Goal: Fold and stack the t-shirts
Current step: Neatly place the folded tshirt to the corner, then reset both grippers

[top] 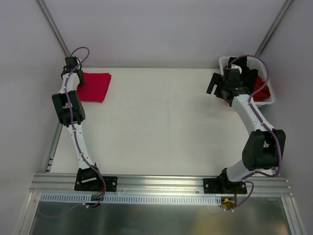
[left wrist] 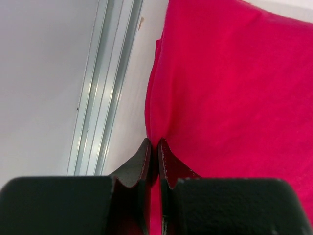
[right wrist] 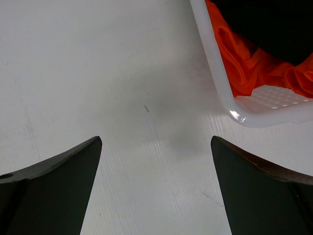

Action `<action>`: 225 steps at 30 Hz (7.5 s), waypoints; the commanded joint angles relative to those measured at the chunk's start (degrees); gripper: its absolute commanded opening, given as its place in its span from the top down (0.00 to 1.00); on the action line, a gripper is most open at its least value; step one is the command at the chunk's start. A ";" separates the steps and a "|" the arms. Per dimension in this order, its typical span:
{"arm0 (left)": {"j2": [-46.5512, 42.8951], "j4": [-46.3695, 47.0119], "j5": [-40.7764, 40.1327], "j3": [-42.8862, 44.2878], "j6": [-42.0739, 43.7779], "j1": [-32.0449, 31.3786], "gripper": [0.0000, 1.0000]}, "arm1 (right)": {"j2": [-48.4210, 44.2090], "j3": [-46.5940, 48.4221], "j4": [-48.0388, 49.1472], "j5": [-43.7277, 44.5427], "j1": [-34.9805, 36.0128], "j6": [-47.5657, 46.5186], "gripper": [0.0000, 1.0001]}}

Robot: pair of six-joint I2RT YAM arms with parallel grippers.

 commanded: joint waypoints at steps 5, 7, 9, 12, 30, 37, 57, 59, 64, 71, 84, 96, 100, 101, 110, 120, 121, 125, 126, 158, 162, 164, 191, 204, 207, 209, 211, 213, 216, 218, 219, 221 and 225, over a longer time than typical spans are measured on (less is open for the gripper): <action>1.87 0.06 -2.19 5.24 -4.77 3.21 1.00 | 0.67 4.20 -0.62 0.82 1.56 1.01 0.01; 3.10 0.24 -1.40 7.08 -6.71 3.65 1.00 | 0.76 4.28 -0.79 0.99 1.73 0.75 0.01; 4.06 0.15 -2.79 7.79 -9.16 3.66 1.00 | 0.94 4.28 -0.88 0.82 1.82 0.75 0.01; 3.89 0.06 -4.99 7.79 -11.28 3.83 1.00 | 1.11 4.46 -0.97 0.55 2.17 0.58 0.01; -11.37 0.68 -5.52 0.77 -18.03 3.92 0.01 | -2.83 4.64 3.59 -7.79 2.53 -1.09 0.01; -25.80 2.08 -0.52 -12.50 -23.85 3.39 0.01 | -12.22 -1.07 8.26 -10.08 3.67 -3.56 0.01; -49.18 15.62 22.07 -44.24 -32.73 -1.52 0.01 | -24.28 -7.85 3.78 -19.40 4.37 2.51 0.01; -49.98 15.53 22.25 -44.68 -31.85 -3.71 0.02 | -24.55 -7.50 3.69 -19.31 4.28 2.07 0.01; -51.56 15.62 22.42 -45.47 -30.71 -7.76 0.02 | -24.02 -5.56 2.29 -18.44 4.28 0.75 0.01; -53.94 15.18 22.51 -46.87 -29.39 -10.67 0.02 | -23.32 -4.95 3.60 -18.43 4.28 0.22 0.01; -56.84 14.74 23.22 -49.16 -26.49 -10.76 0.03 | -21.65 -4.59 6.23 -19.75 4.28 0.31 0.01; -57.81 14.48 24.88 -50.92 -33.94 -10.32 0.03 | -20.60 -6.87 14.21 -20.98 4.37 0.49 0.01; -59.30 15.44 19.63 -52.67 -38.43 -11.90 0.07 | -17.96 -7.76 17.66 -23.09 4.28 0.75 0.01; -59.48 16.23 17.52 -54.07 -38.44 -12.42 0.07 | -16.48 -7.58 18.36 -23.79 4.28 0.84 0.01; -50.53 22.56 2.19 -53.31 -38.17 -11.12 0.12 | -7.68 -1.61 26.89 -27.22 4.37 6.20 0.01; -41.90 22.12 7.14 -48.55 -44.16 -8.03 0.18 | -6.80 -0.55 26.63 -28.10 4.55 6.38 0.01; -41.73 22.12 6.87 -48.37 -43.89 -8.03 0.18 | -6.88 -0.38 26.37 -27.93 4.46 6.29 0.01; -41.02 22.21 7.66 -47.06 -42.93 -7.95 0.19 | -6.62 -0.11 25.49 -28.19 4.46 5.94 0.00; -41.02 22.21 7.66 -46.97 -42.58 -8.03 0.19 | -6.53 0.15 25.49 -28.02 4.37 6.02 0.01; -86.11 15.53 -0.77 -79.57 -36.60 -27.63 0.12 | -10.48 -3.80 21.88 -29.07 4.28 9.27 0.01; -87.51 15.18 -3.49 -79.83 -35.81 -27.63 0.05 | -11.28 -4.42 21.88 -28.28 4.28 9.28 0.01; -88.04 15.18 -4.56 -79.75 -36.24 -27.55 0.01 | -11.63 -4.59 21.88 -28.45 4.28 9.19 0.01; -87.17 12.73 -2.54 -67.02 -22.62 -27.37 0.01 | -15.23 -4.42 17.49 -27.13 4.37 3.13 0.01; -86.55 9.82 -0.69 -65.77 -20.16 -27.37 0.01 | -14.27 -4.24 17.66 -28.72 4.28 3.74 0.01; -86.81 9.82 0.19 -65.95 -19.63 -27.37 0.01 | -14.00 -4.24 18.45 -28.63 4.28 3.91 0.01; -86.99 9.91 0.36 -65.95 -19.46 -27.37 0.01 | -13.74 -4.07 18.54 -28.63 4.37 3.83 0.01; -87.08 9.82 0.45 -65.86 -19.28 -27.37 0.01 | -13.56 -3.89 18.54 -28.72 4.28 3.83 0.01; -87.08 9.91 0.45 -65.95 -19.19 -27.37 0.01 | -13.48 -3.98 18.54 -28.72 4.20 3.83 0.01; -87.43 9.82 0.45 -66.47 -19.19 -27.37 0.01 | -13.56 -3.98 18.54 -28.63 4.28 3.48 0.01; -87.78 9.91 0.19 -66.83 -19.19 -27.37 0.01 | -13.48 -3.98 18.54 -28.45 4.37 3.21 0.01; -87.78 9.91 0.19 -67.00 -19.19 -27.37 0.01 | -13.39 -3.89 18.54 -28.45 4.37 3.12 0.01; -87.78 9.82 0.28 -67.00 -19.19 -27.37 0.01 | -13.39 -3.80 18.46 -28.63 4.28 3.04 0.01; -87.95 9.91 -0.25 -67.09 -19.19 -27.37 0.01 | -13.21 -3.71 18.46 -28.63 4.37 2.86 0.01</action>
